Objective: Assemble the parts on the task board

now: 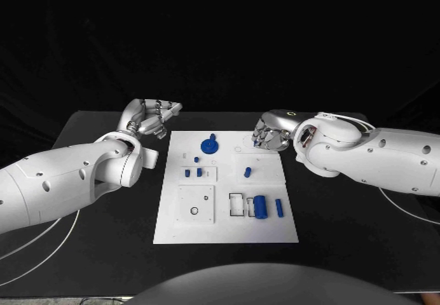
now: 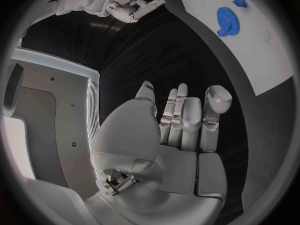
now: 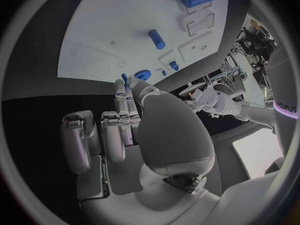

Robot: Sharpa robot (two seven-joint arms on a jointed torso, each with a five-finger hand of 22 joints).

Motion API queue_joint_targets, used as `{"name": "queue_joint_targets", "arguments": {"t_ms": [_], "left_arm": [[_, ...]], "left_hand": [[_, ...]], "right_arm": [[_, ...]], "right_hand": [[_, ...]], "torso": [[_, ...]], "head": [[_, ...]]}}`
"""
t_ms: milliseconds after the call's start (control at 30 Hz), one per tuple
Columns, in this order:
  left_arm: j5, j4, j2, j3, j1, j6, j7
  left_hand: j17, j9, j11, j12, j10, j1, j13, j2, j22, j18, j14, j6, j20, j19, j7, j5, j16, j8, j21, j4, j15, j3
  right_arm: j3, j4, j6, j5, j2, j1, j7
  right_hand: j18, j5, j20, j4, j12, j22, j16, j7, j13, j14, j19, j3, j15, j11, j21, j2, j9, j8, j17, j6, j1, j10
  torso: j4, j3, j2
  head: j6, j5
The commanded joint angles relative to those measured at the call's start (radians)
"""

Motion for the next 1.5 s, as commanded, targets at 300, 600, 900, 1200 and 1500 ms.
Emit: {"name": "queue_joint_targets", "arguments": {"t_ms": [300,600,900,1200,1500], "left_arm": [[0.003,-0.006,0.006,0.001,0.0,0.003,0.008],[0.003,-0.02,0.011,0.001,0.0,0.006,0.01],[0.003,-0.037,0.019,0.001,0.0,0.007,0.011],[0.001,-0.045,0.023,0.0,-0.001,0.01,0.012],[-0.003,-0.051,0.026,0.0,-0.003,0.012,0.012]], "left_hand": [[-0.001,0.0,0.003,-0.001,-0.005,-0.002,0.001,0.012,0.034,-0.008,-0.009,-0.006,-0.001,-0.005,0.002,0.007,-0.007,0.0,-0.004,-0.001,-0.001,-0.007],[-0.001,0.0,0.003,-0.001,-0.005,-0.002,0.001,0.012,0.034,-0.008,-0.009,-0.006,-0.001,-0.005,0.002,0.007,-0.007,0.0,-0.004,-0.001,-0.001,-0.007],[-0.001,0.0,0.003,-0.001,-0.005,-0.002,0.001,0.014,0.035,-0.008,-0.01,-0.006,-0.001,-0.005,0.002,0.007,-0.006,0.0,-0.005,0.0,-0.001,-0.009],[-0.001,0.0,0.003,-0.001,-0.005,-0.002,0.001,0.014,0.035,-0.008,-0.01,-0.006,-0.001,-0.005,0.002,0.007,-0.006,0.0,-0.005,0.0,-0.001,-0.009],[-0.001,0.0,0.003,-0.001,-0.005,-0.002,0.001,0.014,0.035,-0.008,-0.01,-0.006,-0.001,-0.005,0.002,0.007,-0.006,0.0,-0.005,0.0,-0.001,-0.009]], "right_arm": [[0.0,0.056,-0.014,0.065,0.005,0.01,0.035],[0.0,0.104,-0.005,0.103,0.031,0.01,0.061],[0.0,0.137,0.025,0.112,0.074,0.004,0.078],[0.0,0.135,0.05,0.099,0.118,-0.026,0.09],[0.0,0.113,0.066,0.085,0.151,-0.059,0.098]], "right_hand": [[-0.007,0.005,0.012,-0.006,-0.001,0.263,0.004,0.006,-0.001,0.106,0.105,0.008,0.006,0.009,0.004,-0.001,0.001,0.001,0.263,0.005,0.0,0.003],[-0.007,0.006,0.012,-0.008,-0.002,0.263,0.004,0.009,-0.001,0.106,0.105,0.01,0.007,0.01,0.004,-0.001,0.001,0.0,0.263,0.006,0.002,0.004],[-0.007,0.006,0.013,-0.009,-0.002,0.263,0.004,0.01,-0.001,0.106,0.105,0.012,0.007,0.011,0.004,0.0,0.001,-0.001,0.263,0.005,0.003,0.003],[-0.007,0.007,0.014,-0.01,-0.003,0.263,0.004,0.013,-0.001,0.106,0.105,0.015,0.009,0.012,0.004,0.001,0.001,-0.003,0.263,0.004,0.004,0.001],[-0.007,0.006,0.016,-0.011,-0.003,0.263,0.004,0.015,-0.001,0.106,0.105,0.017,0.01,0.014,0.004,0.001,0.0,-0.005,0.263,0.001,0.004,-0.001]], "torso": [[-0.0004,-0.0001,-0.001],[0.0,-0.0001,-0.003],[0.0015,-0.0008,-0.005],[0.0031,-0.0019,-0.009],[0.0019,-0.0013,-0.006]], "head": [[-0.003,0.006],[-0.008,0.024],[-0.008,0.047],[-0.008,0.051],[-0.008,0.052]]}}
